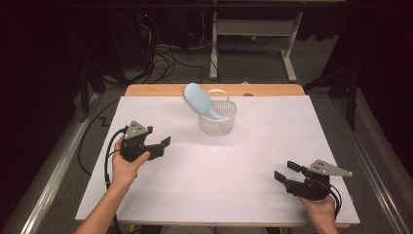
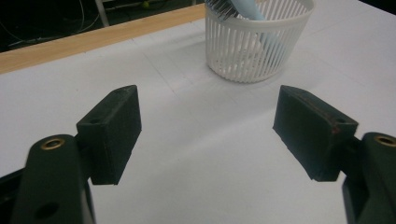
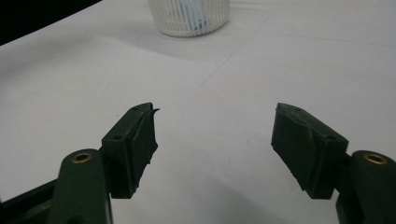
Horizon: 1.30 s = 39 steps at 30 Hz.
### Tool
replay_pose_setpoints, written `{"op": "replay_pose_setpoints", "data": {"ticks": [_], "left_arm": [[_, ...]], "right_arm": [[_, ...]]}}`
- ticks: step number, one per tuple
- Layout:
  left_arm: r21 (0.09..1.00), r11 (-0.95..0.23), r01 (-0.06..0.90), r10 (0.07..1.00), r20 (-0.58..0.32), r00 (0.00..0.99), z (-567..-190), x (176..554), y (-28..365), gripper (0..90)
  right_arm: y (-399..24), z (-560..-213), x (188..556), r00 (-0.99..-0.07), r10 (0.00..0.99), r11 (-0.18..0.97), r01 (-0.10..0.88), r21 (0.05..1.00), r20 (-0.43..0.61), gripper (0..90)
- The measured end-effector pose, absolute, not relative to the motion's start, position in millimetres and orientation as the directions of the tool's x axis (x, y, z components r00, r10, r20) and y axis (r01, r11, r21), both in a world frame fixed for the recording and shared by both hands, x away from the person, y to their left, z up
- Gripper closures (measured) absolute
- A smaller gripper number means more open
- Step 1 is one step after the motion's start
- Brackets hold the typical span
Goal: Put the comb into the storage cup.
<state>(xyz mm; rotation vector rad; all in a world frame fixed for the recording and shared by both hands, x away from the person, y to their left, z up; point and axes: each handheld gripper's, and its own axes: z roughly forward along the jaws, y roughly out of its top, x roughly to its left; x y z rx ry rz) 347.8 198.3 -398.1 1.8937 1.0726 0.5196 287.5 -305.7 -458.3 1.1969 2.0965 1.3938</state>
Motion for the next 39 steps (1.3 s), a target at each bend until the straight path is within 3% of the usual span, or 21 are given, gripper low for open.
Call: {"op": "replay_pose_setpoints", "data": {"ticks": [39], "left_arm": [[0.847, -0.228, 0.480, 0.856, -0.061, 0.513, -413, 339, 210, 24.1]], "right_arm": [[-305, -459, 288, -0.581, 0.799, 0.163, 0.453, 0.877, 0.152, 31.1]]}}
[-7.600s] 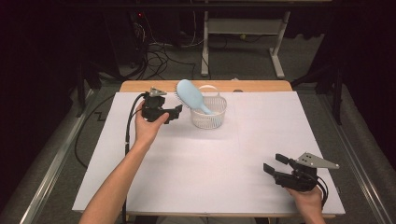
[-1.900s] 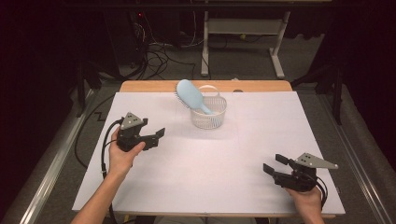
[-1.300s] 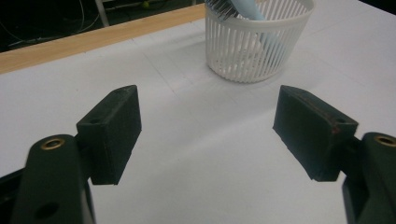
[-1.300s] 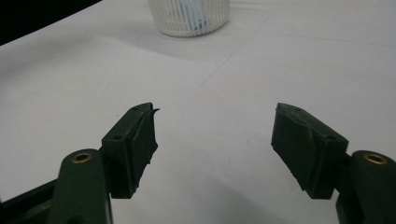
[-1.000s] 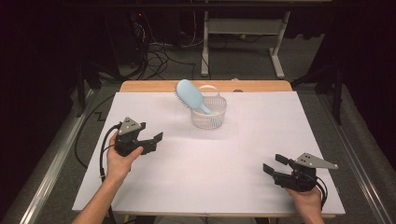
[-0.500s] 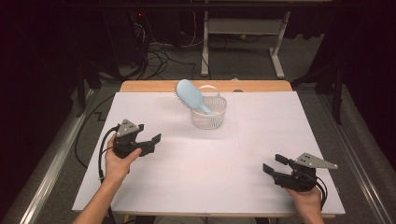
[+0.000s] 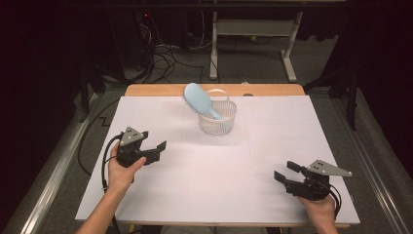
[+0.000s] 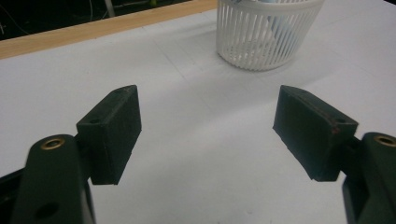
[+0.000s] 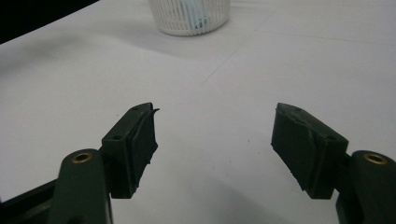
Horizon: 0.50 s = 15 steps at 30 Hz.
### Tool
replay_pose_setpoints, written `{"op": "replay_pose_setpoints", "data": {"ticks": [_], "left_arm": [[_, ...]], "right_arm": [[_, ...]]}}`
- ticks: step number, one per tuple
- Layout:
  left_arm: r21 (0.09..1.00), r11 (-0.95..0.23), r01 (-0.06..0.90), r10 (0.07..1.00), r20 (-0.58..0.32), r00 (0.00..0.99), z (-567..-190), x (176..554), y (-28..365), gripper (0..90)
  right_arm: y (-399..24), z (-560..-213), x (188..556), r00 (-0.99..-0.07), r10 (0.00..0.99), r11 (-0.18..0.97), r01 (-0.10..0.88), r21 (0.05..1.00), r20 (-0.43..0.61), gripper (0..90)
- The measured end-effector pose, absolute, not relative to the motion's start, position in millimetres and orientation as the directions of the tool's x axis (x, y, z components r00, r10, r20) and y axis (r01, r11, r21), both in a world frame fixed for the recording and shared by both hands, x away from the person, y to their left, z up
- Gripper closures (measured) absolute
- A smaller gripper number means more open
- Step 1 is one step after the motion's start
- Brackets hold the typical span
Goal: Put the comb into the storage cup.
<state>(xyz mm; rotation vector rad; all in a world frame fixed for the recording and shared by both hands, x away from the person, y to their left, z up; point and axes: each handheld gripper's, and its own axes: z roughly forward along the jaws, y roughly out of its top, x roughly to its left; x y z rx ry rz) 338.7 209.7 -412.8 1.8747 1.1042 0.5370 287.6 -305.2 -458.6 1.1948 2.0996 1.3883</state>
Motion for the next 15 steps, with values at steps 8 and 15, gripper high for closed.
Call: {"op": "replay_pose_setpoints", "data": {"ticks": [8, 15], "left_arm": [[0.852, -0.217, 0.476, 0.860, -0.064, 0.507, -416.4, 335.3, 213.5, 24.2], [0.853, -0.216, 0.475, 0.862, -0.062, 0.502, -418.6, 332.8, 216.0, 24.1]], "right_arm": [[-304.9, -458.5, 287.5, -0.581, 0.799, 0.163, 0.453, 0.876, 0.152, 31.2], [-304.8, -458.6, 287.7, -0.581, 0.799, 0.163, 0.454, 0.876, 0.152, 31.2]]}}
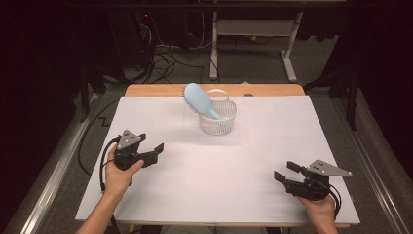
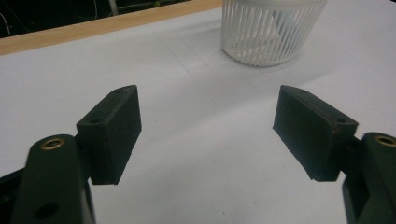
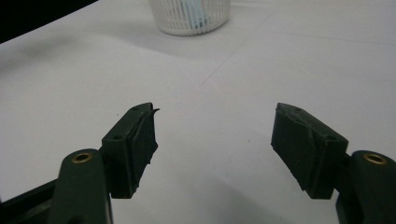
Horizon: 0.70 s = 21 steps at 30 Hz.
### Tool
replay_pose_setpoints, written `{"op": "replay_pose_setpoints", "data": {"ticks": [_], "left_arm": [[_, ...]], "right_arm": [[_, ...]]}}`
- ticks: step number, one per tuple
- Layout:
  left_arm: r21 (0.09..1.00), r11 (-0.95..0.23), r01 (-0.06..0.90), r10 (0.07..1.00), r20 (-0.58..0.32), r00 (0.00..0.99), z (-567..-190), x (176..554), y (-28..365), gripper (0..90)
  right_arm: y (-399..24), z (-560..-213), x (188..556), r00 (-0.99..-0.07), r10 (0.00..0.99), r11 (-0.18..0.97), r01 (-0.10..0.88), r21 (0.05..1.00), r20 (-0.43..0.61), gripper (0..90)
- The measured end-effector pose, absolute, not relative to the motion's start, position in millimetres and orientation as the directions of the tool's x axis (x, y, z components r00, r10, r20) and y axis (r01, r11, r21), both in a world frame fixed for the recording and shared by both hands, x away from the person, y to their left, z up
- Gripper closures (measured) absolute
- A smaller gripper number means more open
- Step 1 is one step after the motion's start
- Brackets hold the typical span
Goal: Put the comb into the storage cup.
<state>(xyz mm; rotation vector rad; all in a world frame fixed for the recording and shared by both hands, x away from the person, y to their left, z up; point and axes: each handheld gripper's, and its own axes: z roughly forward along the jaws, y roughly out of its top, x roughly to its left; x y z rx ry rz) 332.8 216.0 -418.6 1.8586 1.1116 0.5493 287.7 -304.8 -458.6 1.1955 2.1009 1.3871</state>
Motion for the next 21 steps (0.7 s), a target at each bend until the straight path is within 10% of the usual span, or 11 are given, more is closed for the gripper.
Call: {"op": "replay_pose_setpoints", "data": {"ticks": [21], "left_arm": [[0.851, -0.190, 0.489, 0.871, -0.085, 0.484, -428.3, 327.9, 224.8, 24.1]], "right_arm": [[-304.9, -458.4, 287.4, -0.581, 0.799, 0.161, 0.453, 0.877, 0.154, 31.1]]}}
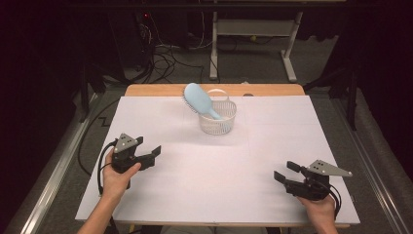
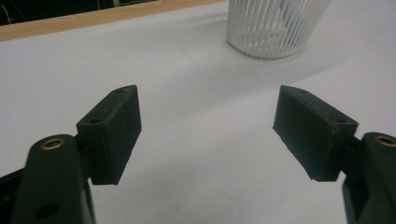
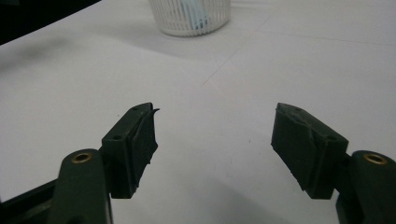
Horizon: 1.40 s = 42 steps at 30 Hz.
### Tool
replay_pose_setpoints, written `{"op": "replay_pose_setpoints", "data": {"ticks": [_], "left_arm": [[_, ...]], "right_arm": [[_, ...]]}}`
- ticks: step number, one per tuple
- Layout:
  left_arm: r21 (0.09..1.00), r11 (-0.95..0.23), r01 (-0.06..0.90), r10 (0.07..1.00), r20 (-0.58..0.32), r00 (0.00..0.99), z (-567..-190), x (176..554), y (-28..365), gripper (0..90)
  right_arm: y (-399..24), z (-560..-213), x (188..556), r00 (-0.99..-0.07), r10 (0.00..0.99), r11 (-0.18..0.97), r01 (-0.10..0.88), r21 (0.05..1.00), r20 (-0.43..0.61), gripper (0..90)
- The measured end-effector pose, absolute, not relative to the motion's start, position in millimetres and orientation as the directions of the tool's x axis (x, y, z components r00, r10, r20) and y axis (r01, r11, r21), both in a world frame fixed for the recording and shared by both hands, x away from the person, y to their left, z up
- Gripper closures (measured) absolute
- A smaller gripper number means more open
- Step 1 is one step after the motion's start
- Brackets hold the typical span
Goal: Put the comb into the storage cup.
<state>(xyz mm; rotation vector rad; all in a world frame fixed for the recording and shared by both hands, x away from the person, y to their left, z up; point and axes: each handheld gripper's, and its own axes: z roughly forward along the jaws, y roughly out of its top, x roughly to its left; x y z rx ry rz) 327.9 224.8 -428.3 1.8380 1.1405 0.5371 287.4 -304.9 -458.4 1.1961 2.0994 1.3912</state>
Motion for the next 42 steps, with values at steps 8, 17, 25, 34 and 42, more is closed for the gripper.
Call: {"op": "replay_pose_setpoints", "data": {"ticks": [8, 17, 25, 34, 42], "left_arm": [[0.848, -0.183, 0.497, 0.875, -0.090, 0.475, -433, 325, 228, 24.2], [0.850, -0.170, 0.499, 0.880, -0.097, 0.466, -437, 322, 231, 24.2], [0.849, -0.167, 0.502, 0.884, -0.097, 0.457, -441, 320, 233, 24.2], [0.851, -0.160, 0.501, 0.888, -0.097, 0.449, -444, 319, 236, 24.2], [0.853, -0.147, 0.500, 0.893, -0.103, 0.439, -446, 317, 239, 24.2]], "right_arm": [[-305, -458, 287, -0.580, 0.800, 0.158, 0.453, 0.877, 0.155, 31.1], [-307, -458, 287, -0.577, 0.802, 0.154, 0.450, 0.880, 0.155, 31.1], [-307, -458, 287, -0.572, 0.804, 0.146, 0.453, 0.880, 0.161, 31.1], [-308, -458, 287, -0.572, 0.805, 0.148, 0.452, 0.880, 0.159, 31.1], [-308, -458, 287, -0.572, 0.804, 0.148, 0.452, 0.879, 0.159, 31.1]]}}
